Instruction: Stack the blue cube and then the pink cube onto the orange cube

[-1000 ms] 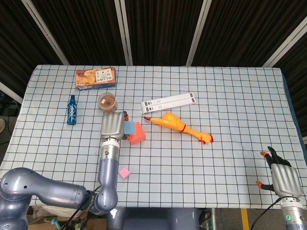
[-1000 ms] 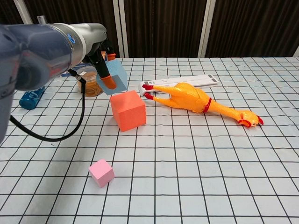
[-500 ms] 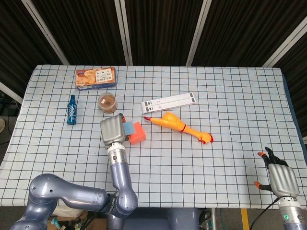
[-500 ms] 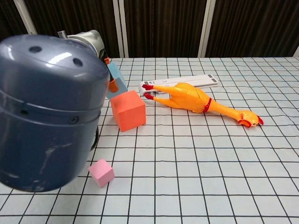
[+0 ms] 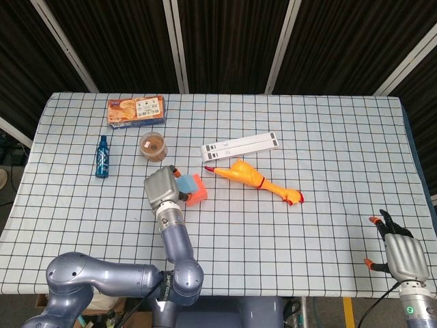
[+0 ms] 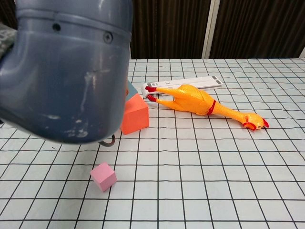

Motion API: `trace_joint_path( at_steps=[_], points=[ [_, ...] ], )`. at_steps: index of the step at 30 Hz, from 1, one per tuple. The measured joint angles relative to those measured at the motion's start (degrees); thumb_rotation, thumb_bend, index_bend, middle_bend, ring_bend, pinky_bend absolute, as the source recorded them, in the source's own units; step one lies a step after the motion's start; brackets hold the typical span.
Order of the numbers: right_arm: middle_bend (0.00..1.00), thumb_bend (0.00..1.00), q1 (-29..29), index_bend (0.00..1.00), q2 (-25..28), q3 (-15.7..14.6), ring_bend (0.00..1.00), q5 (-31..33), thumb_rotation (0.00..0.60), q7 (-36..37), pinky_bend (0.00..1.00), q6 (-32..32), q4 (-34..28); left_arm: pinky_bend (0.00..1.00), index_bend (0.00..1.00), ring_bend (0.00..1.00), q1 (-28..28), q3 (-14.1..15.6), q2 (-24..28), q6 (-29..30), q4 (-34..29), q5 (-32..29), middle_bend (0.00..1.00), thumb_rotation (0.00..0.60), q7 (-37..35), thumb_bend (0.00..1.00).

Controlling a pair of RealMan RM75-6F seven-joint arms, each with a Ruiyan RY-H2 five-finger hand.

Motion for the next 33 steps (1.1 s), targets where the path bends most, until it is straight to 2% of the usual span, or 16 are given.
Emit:
trace_joint_path(
  at_steps=[5, 19, 25, 33],
  points=[
    [0.07, 0.12, 0.1, 0.21, -0.1, 0.0, 0.22, 0.2, 0.600, -0.2, 0.26, -0.1, 0.0, 1.00, 0.77, 1.00, 0.6, 1.4, 0.5, -1.6, -0.1, 0.8, 0.96, 0.600, 0.6, 0.50],
    [0.07, 0.12, 0.1, 0.21, -0.1, 0.1, 0.22, 0.4, 0.600, -0.2, 0.26, 0.0, 0.0, 1.00, 0.77, 1.00, -0.2, -1.4, 0.9, -0.7, -1.6, -0.1, 0.96, 0.600, 3.4, 0.51],
    [0.07, 0.12, 0.2, 0.21, 0.0, 0.0, 0.22, 0.4, 0.600, -0.1, 0.26, -0.2, 0.0, 1.00, 0.77, 1.00, -0.4, -2.7, -0.6, -1.1, 0.2, -0.9, 0.97, 0.600, 2.2, 0.51],
    [0.07, 0.12, 0.3, 0.21, 0.1, 0.0, 0.22, 0.9, 0.600, 0.1, 0.26, -0.5, 0.2, 1.00, 0.77, 1.00, -0.3, -6.0, -0.8, -2.3, 3.3, -2.8, 0.97, 0.600, 1.6, 0.51]
  ],
)
